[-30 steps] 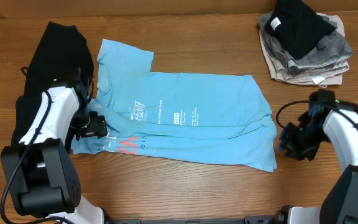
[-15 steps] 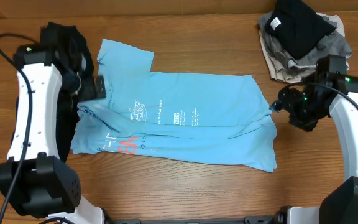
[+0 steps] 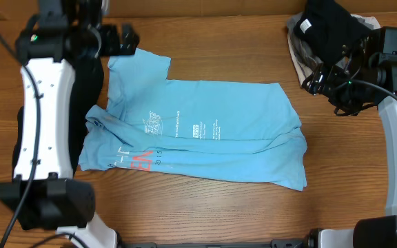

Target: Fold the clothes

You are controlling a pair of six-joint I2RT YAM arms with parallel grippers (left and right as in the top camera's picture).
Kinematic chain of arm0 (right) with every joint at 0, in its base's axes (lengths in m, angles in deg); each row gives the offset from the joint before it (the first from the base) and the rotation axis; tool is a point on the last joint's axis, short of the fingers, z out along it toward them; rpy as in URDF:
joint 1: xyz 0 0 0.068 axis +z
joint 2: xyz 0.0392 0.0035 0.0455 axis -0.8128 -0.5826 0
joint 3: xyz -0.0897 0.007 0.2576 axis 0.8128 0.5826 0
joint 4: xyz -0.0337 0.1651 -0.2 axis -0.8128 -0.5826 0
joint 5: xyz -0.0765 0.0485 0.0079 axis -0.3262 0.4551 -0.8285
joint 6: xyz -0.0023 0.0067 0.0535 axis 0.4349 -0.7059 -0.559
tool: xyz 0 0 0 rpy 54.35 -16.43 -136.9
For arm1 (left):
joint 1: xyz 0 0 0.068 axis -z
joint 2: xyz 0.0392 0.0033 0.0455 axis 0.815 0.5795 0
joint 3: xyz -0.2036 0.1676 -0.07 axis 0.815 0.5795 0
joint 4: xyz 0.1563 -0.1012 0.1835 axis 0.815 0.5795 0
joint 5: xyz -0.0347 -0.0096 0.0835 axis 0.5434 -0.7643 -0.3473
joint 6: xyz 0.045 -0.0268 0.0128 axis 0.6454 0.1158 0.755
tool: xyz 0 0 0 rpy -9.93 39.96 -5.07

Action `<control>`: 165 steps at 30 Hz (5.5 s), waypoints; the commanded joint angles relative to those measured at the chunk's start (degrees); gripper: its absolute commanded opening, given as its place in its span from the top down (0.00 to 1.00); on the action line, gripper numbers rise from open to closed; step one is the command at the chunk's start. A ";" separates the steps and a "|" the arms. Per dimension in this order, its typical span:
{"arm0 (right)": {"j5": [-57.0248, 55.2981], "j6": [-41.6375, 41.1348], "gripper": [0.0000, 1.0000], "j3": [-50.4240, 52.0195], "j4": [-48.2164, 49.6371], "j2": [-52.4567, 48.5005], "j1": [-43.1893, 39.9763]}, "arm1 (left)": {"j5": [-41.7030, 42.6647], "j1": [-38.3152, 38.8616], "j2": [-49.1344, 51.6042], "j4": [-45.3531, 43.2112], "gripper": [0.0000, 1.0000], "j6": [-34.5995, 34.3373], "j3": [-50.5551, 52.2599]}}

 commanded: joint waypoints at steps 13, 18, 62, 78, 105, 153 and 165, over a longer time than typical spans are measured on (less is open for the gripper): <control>-5.16 1.42 0.16 -1.09 -4.92 -0.26 0.33 | -22.21 4.63 35.65 -1.51 0.00 -2.89 -28.28; -5.14 1.42 0.16 -1.09 -5.62 -0.26 0.33 | -25.16 4.52 41.70 -5.05 0.00 -2.32 -28.28; -4.92 0.98 0.30 1.55 -1.46 -2.14 1.88 | -24.09 4.68 50.14 -0.46 0.96 -1.64 -28.46; -12.68 2.56 0.34 1.55 14.36 -18.40 8.50 | -24.00 4.61 39.52 13.42 0.96 -2.19 -36.54; -13.49 2.54 0.70 1.55 27.93 -34.86 8.79 | -23.85 4.70 31.32 21.29 0.96 -3.41 -36.52; -22.97 -3.58 0.96 0.42 6.71 -26.38 24.02 | -24.28 4.52 31.32 24.94 0.96 -2.95 -36.52; -17.49 -7.30 0.73 6.21 2.60 -25.75 32.02 | -24.28 4.52 31.32 24.92 0.96 -2.93 -36.52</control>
